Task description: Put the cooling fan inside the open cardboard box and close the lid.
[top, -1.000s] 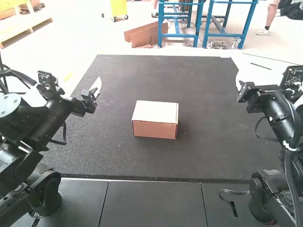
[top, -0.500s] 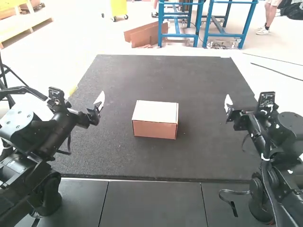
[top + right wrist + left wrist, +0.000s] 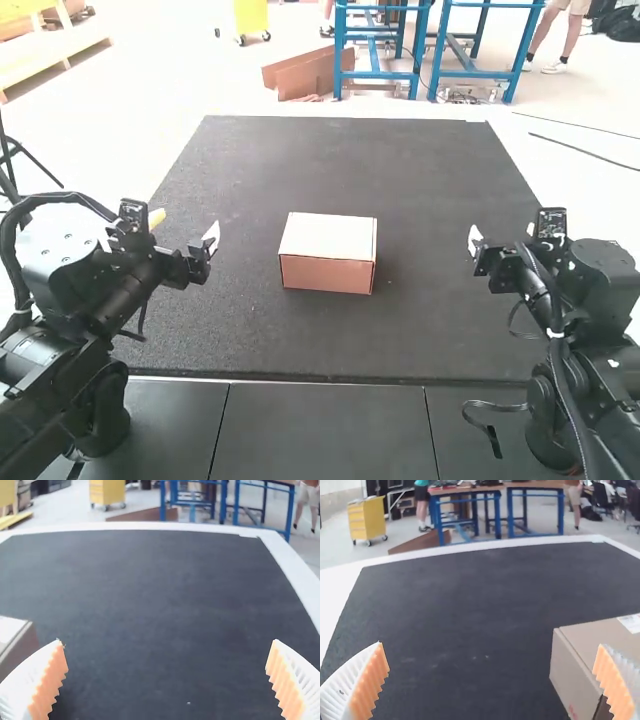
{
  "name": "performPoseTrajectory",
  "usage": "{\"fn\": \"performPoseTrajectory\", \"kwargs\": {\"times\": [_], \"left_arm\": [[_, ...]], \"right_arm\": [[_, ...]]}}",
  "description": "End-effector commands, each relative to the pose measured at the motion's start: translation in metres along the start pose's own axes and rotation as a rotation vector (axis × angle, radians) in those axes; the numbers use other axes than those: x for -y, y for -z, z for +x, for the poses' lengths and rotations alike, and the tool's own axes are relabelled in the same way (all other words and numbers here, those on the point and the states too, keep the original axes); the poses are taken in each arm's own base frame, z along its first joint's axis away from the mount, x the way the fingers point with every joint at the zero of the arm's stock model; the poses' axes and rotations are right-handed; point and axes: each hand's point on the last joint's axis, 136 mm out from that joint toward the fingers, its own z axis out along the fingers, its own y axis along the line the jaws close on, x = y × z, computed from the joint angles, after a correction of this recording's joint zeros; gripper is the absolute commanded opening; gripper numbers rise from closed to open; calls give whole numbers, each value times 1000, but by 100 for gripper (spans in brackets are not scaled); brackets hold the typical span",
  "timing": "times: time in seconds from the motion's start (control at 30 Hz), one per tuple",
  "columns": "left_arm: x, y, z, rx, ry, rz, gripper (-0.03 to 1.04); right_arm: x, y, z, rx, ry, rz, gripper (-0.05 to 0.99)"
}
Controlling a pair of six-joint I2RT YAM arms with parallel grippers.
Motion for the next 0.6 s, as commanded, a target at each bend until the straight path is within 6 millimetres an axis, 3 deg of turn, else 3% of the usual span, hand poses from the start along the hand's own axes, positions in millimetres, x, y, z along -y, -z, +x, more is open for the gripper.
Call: {"fn": "performPoseTrajectory", "kwargs": {"times": [0.0,0.3,0.57], "left_arm": [[-13,0,2,1,26,-53,96],[-41,2,7,-16,40,-171,96],[-55,5,8,-20,39,-226,96]], "right_arm": [[9,0,1,3,-13,34,91],[30,2,3,-4,-19,122,91],[40,3,3,-5,-23,161,91]]}}
